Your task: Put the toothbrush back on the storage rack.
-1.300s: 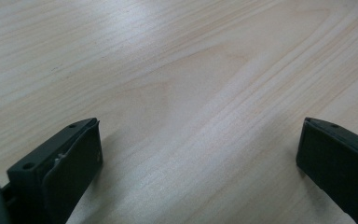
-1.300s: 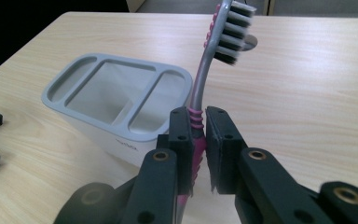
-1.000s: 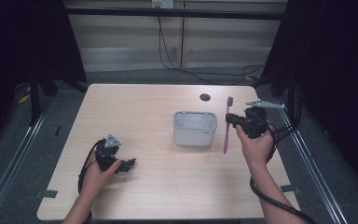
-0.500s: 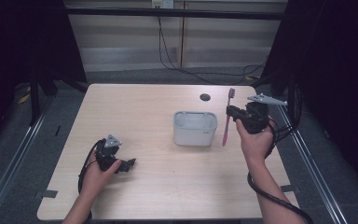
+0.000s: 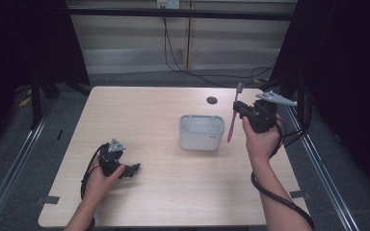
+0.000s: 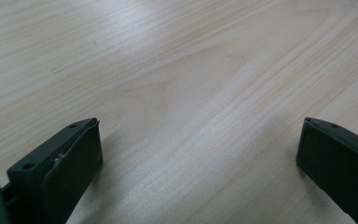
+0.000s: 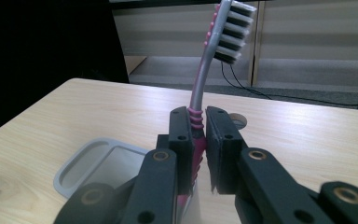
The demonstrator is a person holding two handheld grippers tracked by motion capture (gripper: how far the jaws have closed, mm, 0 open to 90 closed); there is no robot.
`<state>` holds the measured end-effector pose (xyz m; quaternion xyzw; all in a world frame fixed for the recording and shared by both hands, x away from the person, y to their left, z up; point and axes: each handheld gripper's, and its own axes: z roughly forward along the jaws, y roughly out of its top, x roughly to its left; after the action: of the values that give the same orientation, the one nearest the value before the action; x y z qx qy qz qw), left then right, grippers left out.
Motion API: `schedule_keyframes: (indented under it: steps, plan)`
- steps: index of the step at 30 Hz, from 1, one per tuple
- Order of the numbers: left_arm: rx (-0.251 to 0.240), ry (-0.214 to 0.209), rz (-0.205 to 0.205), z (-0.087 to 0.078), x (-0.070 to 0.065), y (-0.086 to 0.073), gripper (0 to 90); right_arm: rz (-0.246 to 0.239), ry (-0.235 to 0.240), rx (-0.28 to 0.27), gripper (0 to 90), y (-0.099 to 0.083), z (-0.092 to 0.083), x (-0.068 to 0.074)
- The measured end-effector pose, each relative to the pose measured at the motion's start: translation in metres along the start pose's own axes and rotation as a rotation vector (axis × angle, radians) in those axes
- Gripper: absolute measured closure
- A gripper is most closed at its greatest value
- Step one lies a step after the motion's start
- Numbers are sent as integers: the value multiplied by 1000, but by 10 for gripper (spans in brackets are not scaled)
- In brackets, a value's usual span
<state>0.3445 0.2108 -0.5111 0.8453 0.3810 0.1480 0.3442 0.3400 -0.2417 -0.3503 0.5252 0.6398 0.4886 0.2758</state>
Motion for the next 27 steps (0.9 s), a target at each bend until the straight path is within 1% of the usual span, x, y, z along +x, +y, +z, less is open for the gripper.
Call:
schedule_keyframes:
  steps: [3,8,10,12,16,27]
  plan:
    - [0,0,-1,0,0,0,0,7,2,-8,813,1,1,-1]
    - [0,0,-1,0,0,0,0,3,4,-17,813,2,2,0]
    - [0,0,1,0,0,0,0,-8,-1,-35,813,3,2,1]
    - [0,0,1,0,0,0,0,-10,-1,-44,813,4,3,2]
    - [0,-2,1,0,0,0,0,-21,-4,-54,813,6,6,3]
    - [0,-2,3,0,0,0,0,-30,-1,-74,813,10,12,1]
